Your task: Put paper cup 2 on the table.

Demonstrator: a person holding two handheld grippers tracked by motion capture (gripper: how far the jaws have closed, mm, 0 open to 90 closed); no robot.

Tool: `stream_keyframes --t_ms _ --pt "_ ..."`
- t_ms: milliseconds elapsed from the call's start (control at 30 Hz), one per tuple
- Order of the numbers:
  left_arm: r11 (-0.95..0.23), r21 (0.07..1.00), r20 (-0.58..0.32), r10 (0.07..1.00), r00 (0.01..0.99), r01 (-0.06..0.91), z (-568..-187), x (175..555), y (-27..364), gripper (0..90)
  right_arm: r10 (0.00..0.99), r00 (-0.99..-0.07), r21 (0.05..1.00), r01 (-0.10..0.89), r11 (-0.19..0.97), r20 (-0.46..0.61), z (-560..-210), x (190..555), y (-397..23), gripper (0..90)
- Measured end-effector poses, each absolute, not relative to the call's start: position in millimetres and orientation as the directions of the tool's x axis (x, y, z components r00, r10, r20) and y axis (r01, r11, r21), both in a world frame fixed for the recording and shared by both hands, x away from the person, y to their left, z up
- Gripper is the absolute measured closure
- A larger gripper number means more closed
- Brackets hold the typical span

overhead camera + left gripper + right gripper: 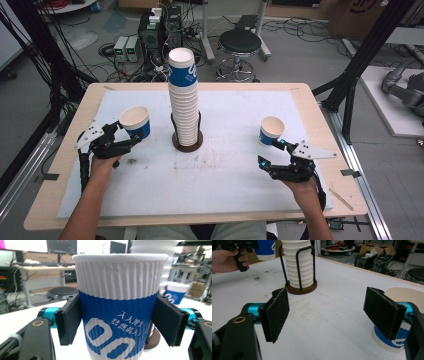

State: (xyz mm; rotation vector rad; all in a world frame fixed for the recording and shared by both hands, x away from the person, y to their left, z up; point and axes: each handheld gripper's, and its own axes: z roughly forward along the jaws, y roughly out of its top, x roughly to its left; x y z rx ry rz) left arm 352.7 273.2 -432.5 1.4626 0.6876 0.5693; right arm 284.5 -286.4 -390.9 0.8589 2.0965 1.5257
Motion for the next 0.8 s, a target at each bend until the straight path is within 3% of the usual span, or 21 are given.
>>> stream_keyframes --t_ms 333,800 --pt "0.01 0.992 -0.09 0.755 0.649 0.126 -447 367 275 27.1 0.681 -0.731 0.946 0.248 0.208 0.042 -391 284 -285 21.3" --pt "-0.209 0.946 0.004 0.771 0.636 0.247 -451 376 262 27.1 0.671 -0.74 0.944 0.246 0.219 0.037 -391 285 -284 21.3"
